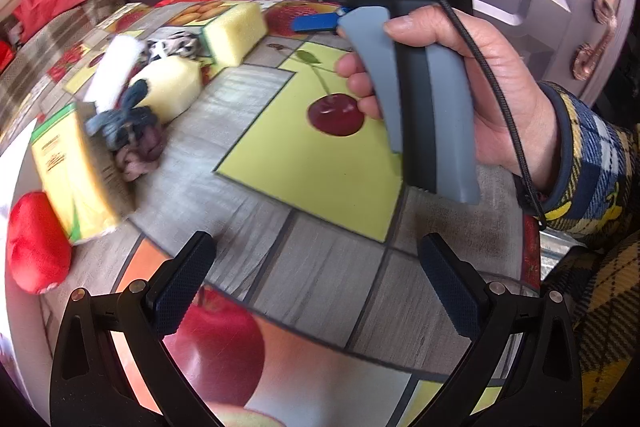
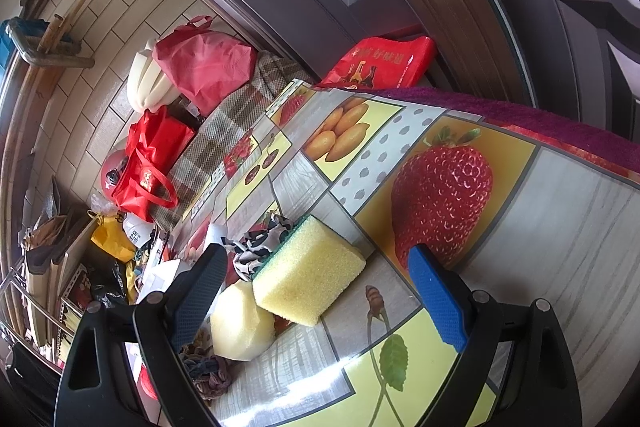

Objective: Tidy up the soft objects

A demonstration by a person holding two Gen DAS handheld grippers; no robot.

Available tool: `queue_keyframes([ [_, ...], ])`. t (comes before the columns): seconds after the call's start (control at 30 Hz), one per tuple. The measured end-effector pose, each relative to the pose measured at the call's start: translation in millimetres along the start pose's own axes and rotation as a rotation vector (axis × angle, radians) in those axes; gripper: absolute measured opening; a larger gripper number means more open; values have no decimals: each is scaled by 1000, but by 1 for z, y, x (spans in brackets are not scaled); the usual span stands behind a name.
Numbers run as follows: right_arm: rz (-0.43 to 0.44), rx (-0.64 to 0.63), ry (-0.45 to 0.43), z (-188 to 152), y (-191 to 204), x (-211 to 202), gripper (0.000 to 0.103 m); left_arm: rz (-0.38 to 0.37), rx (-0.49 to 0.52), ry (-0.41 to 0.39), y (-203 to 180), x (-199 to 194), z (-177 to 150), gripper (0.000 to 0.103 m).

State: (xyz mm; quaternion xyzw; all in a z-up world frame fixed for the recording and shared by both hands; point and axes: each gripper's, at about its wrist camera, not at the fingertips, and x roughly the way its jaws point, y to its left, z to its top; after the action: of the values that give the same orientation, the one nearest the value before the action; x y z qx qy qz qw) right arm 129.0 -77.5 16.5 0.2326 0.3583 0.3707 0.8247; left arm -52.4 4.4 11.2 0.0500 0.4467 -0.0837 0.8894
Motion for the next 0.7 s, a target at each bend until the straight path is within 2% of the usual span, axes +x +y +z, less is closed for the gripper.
queue_keyframes([
  [0.07,2,2,-1,-1,0,-1,92,27,-18,-1,1,-3,-4,102],
  [0.1,1,1,-1,0,0,0,92,66,-31,-9,3,-7,-7,102],
  [0.2,0,1,-1,0,1,0,92,178,-102,-100,16,-35,-20,103],
  [0.4,4,3,-2,0,1,1,92,478,-308,-269,77,-103,-38,103],
  [0.47,4,3,-1,-1,0,1,92,481,-308,-285,96,-115,-34,103],
  [0.6,5,3,-1,0,0,1,92,392,-226,-220,122,-103,-15,102],
  [0.7,5,4,0,0,0,1,92,393,-149,-163,127,-84,-4,92],
])
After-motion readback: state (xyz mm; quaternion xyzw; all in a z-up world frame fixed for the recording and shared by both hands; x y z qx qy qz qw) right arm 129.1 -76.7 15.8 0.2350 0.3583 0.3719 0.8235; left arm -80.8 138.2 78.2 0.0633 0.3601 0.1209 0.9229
